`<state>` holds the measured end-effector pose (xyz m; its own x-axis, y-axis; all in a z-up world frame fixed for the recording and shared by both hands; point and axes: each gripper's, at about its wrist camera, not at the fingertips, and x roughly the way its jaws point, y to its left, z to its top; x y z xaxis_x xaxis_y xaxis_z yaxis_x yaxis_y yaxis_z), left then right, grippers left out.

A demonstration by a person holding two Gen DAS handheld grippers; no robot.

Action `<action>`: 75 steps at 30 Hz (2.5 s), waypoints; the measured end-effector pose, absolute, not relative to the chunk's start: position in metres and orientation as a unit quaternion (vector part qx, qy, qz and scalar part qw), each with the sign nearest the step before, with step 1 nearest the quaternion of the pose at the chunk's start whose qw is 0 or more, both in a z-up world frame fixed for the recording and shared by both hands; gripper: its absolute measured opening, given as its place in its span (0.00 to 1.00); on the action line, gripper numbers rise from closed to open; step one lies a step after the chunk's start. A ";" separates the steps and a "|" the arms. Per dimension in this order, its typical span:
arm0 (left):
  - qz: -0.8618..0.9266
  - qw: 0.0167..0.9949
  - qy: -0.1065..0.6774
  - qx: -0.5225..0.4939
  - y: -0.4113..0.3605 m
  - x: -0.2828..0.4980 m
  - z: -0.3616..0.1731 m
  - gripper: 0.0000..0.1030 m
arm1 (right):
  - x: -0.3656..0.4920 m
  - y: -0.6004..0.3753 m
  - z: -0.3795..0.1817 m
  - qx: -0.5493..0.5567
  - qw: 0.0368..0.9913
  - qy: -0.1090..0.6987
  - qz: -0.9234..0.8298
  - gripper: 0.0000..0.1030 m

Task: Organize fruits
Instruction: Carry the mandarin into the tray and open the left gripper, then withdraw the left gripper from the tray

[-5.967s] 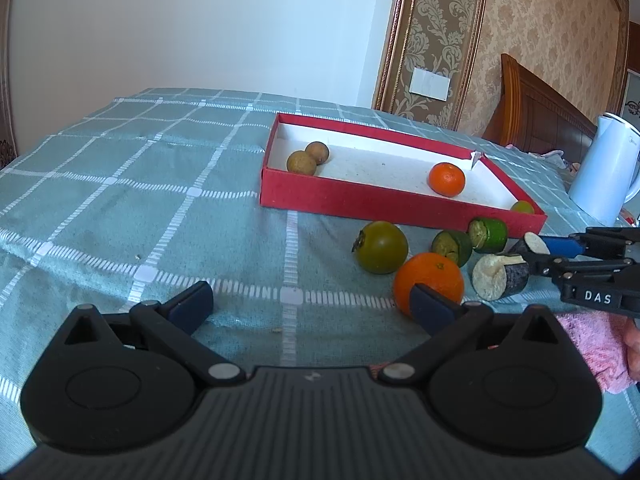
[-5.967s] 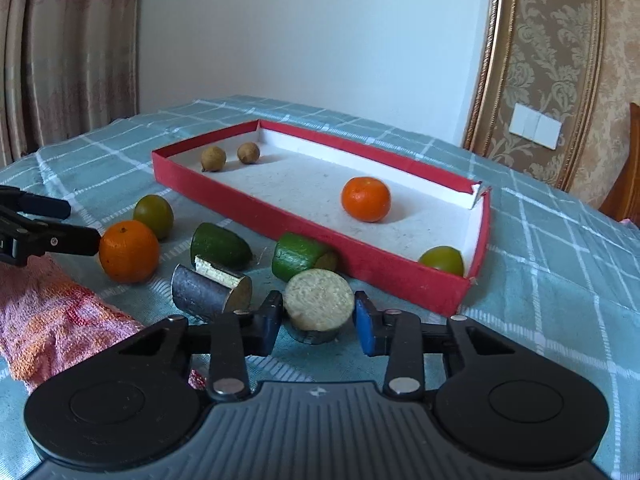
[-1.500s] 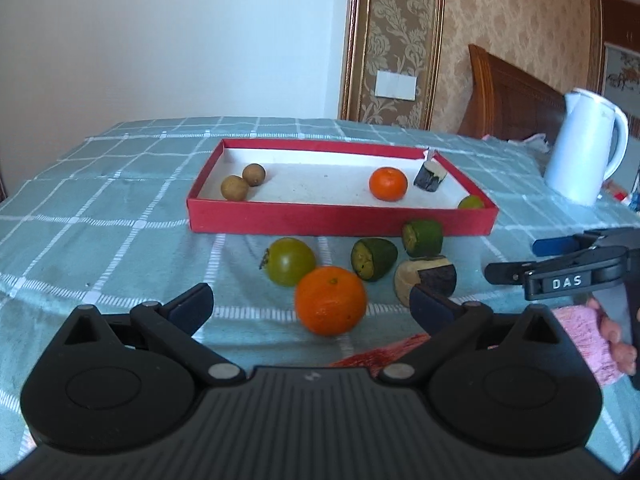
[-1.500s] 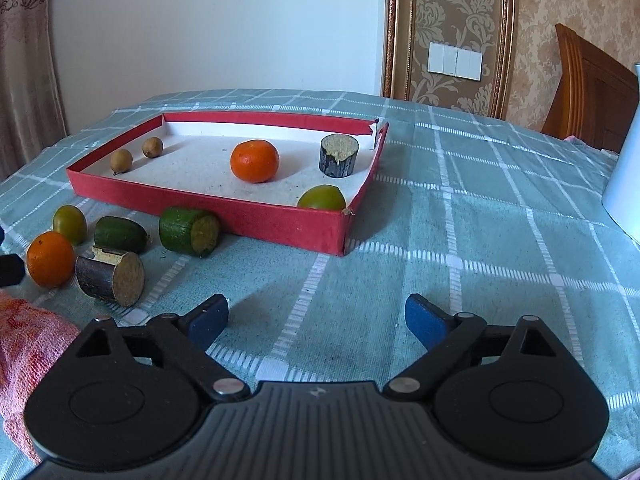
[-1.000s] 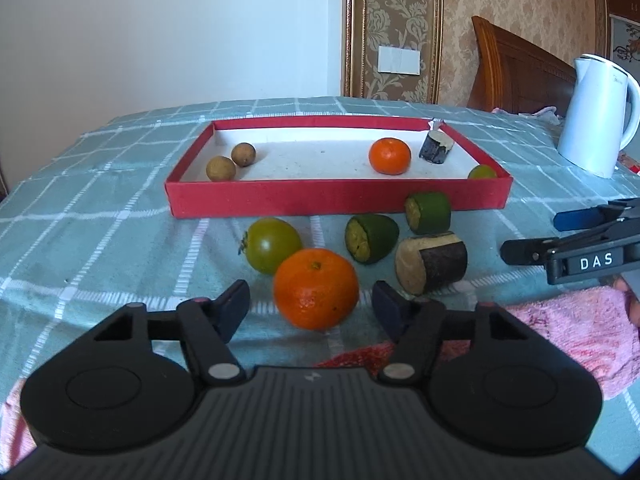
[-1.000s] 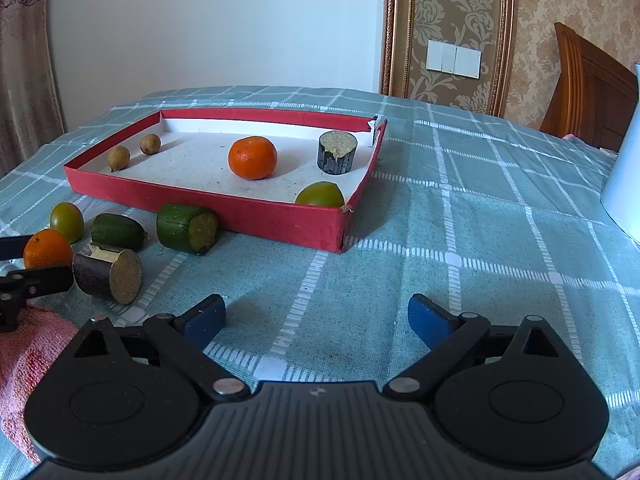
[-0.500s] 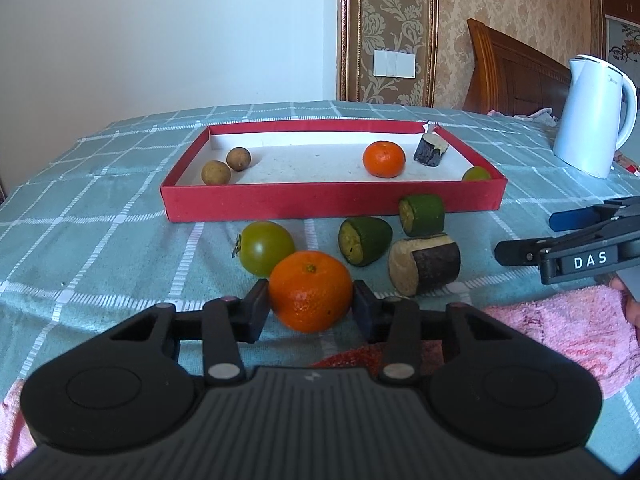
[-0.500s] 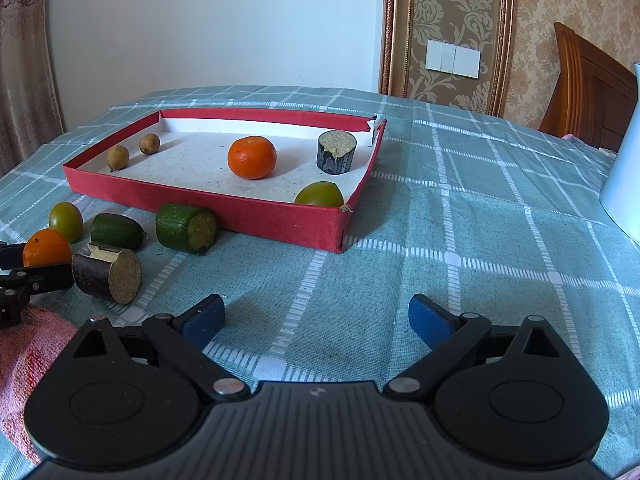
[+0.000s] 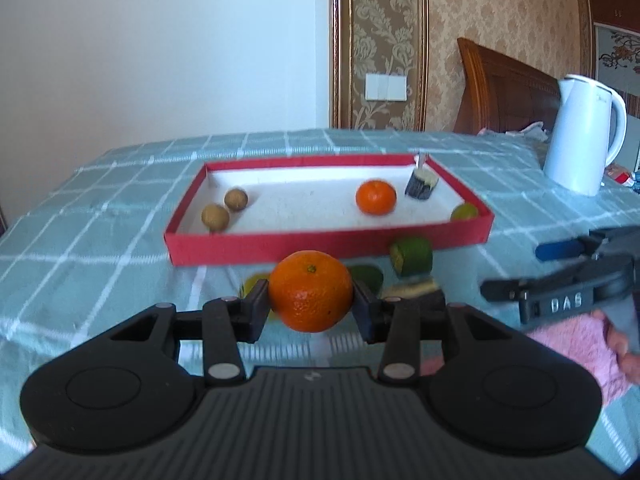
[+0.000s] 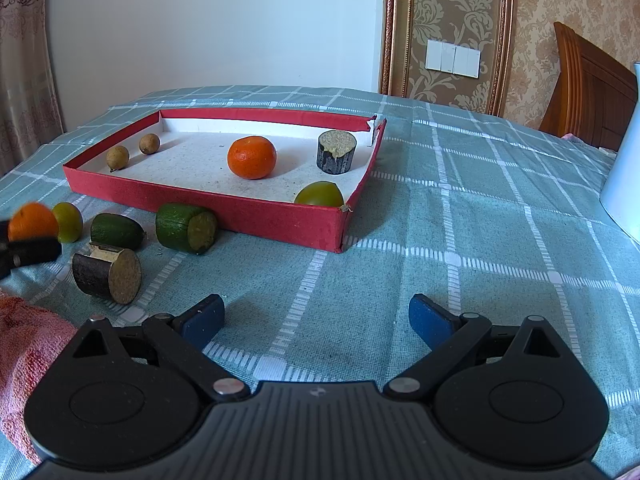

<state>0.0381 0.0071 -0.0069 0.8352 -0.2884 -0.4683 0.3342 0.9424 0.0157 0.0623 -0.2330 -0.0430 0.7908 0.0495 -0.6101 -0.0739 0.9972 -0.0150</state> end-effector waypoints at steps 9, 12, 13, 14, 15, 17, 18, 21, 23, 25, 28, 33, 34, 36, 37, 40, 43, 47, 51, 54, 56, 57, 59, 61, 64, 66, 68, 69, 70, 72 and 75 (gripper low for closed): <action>-0.160 0.959 0.230 0.047 0.001 0.088 0.012 0.39 | 0.063 -0.235 -0.044 -0.013 0.945 0.324 0.033 0.97; -0.153 0.960 0.228 0.055 -0.005 0.108 0.013 0.39 | 0.063 -0.235 -0.044 -0.013 0.945 0.324 0.033 0.97; -0.151 0.960 0.230 0.054 -0.007 0.115 0.012 0.39 | 0.063 -0.235 -0.044 -0.013 0.945 0.324 0.033 0.97; -0.151 0.959 0.234 0.052 -0.008 0.122 0.012 0.39 | 0.063 -0.235 -0.044 -0.013 0.945 0.324 0.033 0.97; -0.153 0.958 0.238 0.050 -0.010 0.129 0.011 0.39 | 0.063 -0.235 -0.044 -0.013 0.945 0.324 0.033 0.97; -0.153 0.956 0.244 0.048 -0.013 0.141 0.009 0.39 | 0.063 -0.235 -0.044 -0.013 0.945 0.324 0.033 0.97; -0.152 0.956 0.245 0.053 -0.015 0.148 0.009 0.39 | 0.063 -0.235 -0.044 -0.013 0.945 0.324 0.033 0.97; -0.147 0.954 0.256 0.056 -0.018 0.167 0.005 0.39 | 0.063 -0.235 -0.044 -0.012 0.945 0.324 0.033 0.97; -0.144 0.951 0.270 0.046 -0.019 0.181 0.004 0.39 | 0.063 -0.235 -0.044 -0.013 0.945 0.324 0.033 0.97; -0.139 0.948 0.282 0.044 -0.020 0.194 0.002 0.39 | 0.063 -0.235 -0.044 -0.012 0.945 0.325 0.033 0.98; -0.138 0.944 0.297 0.046 -0.023 0.210 -0.001 0.39 | 0.063 -0.235 -0.044 -0.012 0.945 0.325 0.033 0.98; -0.127 0.941 0.308 0.054 -0.025 0.227 -0.006 0.39 | 0.063 -0.235 -0.044 -0.012 0.945 0.325 0.033 0.98; -0.125 0.941 0.310 0.053 -0.025 0.230 -0.007 0.39 | 0.063 -0.235 -0.044 -0.012 0.945 0.325 0.033 0.98; -0.122 0.940 0.315 0.054 -0.025 0.235 -0.009 0.39 | 0.063 -0.235 -0.044 -0.012 0.945 0.325 0.033 0.99; -0.121 0.938 0.319 0.054 -0.025 0.238 -0.011 0.39 | 0.063 -0.235 -0.044 -0.012 0.945 0.325 0.033 0.99; -0.123 0.933 0.336 0.045 -0.022 0.245 -0.012 0.39 | 0.063 -0.235 -0.044 -0.012 0.945 0.325 0.033 0.99; -0.125 0.930 0.344 0.035 -0.019 0.250 -0.014 0.39 | 0.063 -0.235 -0.044 -0.012 0.945 0.325 0.033 0.99; -0.128 0.929 0.346 0.040 -0.019 0.252 -0.014 0.40 | 0.063 -0.235 -0.044 -0.012 0.945 0.325 0.033 0.99; -0.126 0.929 0.345 0.050 -0.022 0.250 -0.014 0.40 | 0.063 -0.235 -0.044 -0.012 0.945 0.325 0.034 0.99; -0.124 0.931 0.339 0.055 -0.022 0.246 -0.013 0.46 | 0.063 -0.235 -0.044 -0.011 0.945 0.326 0.034 0.99; -0.121 0.932 0.337 0.054 -0.020 0.244 -0.011 0.49 | 0.063 -0.235 -0.044 -0.012 0.945 0.326 0.034 0.99; -0.121 0.933 0.335 0.052 -0.018 0.242 -0.011 0.50 | 0.063 -0.235 -0.044 -0.012 0.945 0.326 0.034 0.99; -0.121 0.935 0.329 0.051 -0.016 0.238 -0.009 0.50 | 0.063 -0.235 -0.044 -0.012 0.945 0.326 0.034 0.99; -0.118 0.938 0.320 0.059 -0.015 0.232 -0.008 0.52 | 0.063 -0.235 -0.044 -0.012 0.945 0.326 0.034 0.99; -0.118 0.941 0.308 0.069 -0.013 0.219 -0.005 0.52 | 0.063 -0.235 -0.044 -0.011 0.945 0.326 0.034 0.99; -0.118 0.944 0.299 0.074 -0.011 0.210 -0.003 0.53 | 0.064 -0.235 -0.044 -0.011 0.945 0.326 0.034 0.99; -0.118 0.947 0.288 0.075 -0.009 0.199 -0.002 0.56 | 0.063 -0.235 -0.044 -0.011 0.945 0.326 0.034 0.99; -0.119 0.949 0.283 0.075 -0.008 0.193 -0.001 0.56 | 0.063 -0.235 -0.044 -0.011 0.945 0.326 0.034 0.99; -0.118 0.950 0.278 0.073 -0.006 0.187 -0.001 0.56 | 0.064 -0.235 -0.044 -0.011 0.945 0.326 0.034 0.99; -0.119 0.954 0.267 0.066 -0.001 0.174 0.001 0.59 | 0.064 -0.235 -0.044 -0.011 0.945 0.326 0.034 0.99; -0.124 0.958 0.253 0.051 0.009 0.152 0.004 0.62 | 0.064 -0.235 -0.044 -0.011 0.945 0.326 0.034 0.99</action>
